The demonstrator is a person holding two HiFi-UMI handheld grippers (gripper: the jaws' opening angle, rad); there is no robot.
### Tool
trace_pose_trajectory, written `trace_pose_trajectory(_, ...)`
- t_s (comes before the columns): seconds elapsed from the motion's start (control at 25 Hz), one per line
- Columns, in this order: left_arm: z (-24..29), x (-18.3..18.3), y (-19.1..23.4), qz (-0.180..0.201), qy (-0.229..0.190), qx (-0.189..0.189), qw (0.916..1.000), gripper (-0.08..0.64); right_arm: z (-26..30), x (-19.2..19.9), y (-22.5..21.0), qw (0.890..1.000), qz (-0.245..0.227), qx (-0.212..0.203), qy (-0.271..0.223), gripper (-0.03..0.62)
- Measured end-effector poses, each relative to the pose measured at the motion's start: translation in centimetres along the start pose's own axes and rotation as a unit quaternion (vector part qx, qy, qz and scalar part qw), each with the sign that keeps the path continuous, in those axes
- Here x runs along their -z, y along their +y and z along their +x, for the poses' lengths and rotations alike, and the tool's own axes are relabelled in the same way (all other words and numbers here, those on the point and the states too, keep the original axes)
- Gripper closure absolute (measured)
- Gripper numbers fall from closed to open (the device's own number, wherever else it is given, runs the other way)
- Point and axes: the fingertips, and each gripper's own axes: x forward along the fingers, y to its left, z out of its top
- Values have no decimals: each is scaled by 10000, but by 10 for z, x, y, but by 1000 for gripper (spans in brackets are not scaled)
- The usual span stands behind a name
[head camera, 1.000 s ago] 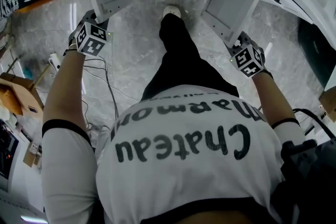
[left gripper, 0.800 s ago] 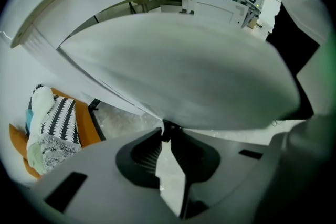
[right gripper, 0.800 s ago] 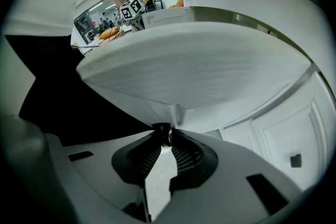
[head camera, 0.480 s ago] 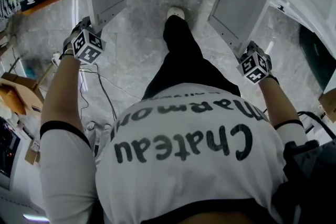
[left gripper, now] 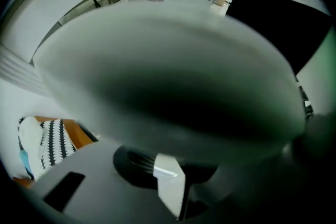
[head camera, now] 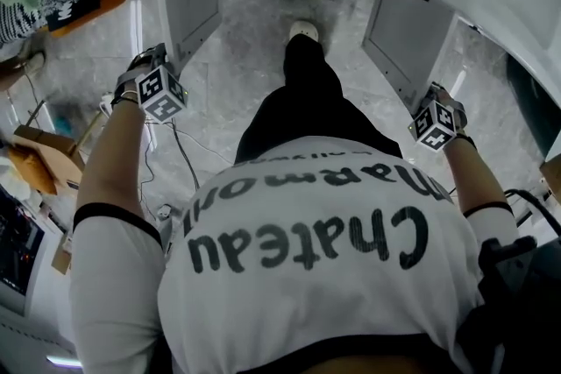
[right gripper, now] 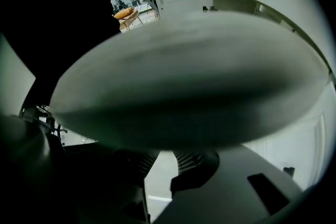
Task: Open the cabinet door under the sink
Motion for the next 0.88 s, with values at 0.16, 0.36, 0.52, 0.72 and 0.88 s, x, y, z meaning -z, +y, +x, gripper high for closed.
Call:
trace_pose_trajectory(0.16,5,17,1,310,209,57,9993,514,2,0,1,10000,36,2,-19,529)
trace_pose_trajectory(0.36,5,27,5,742,396,120,9964,514,5,-1,-1,9998,177,29,-58,525)
trace_pose_trajectory(0.52,4,34,11,863,492,-7,9951,514,4,-3,-2,9999,63,135,-60,525)
trace_pose_trajectory(0.72,1,34,15,1054,612,-160,9924,514,3,-1,-4,9997,201,97,-22,522)
trace_pose_trajectory(0.88,0,43,20,1129,950,-386,9883,514,3,0,-5,9972,713,206,-32,515)
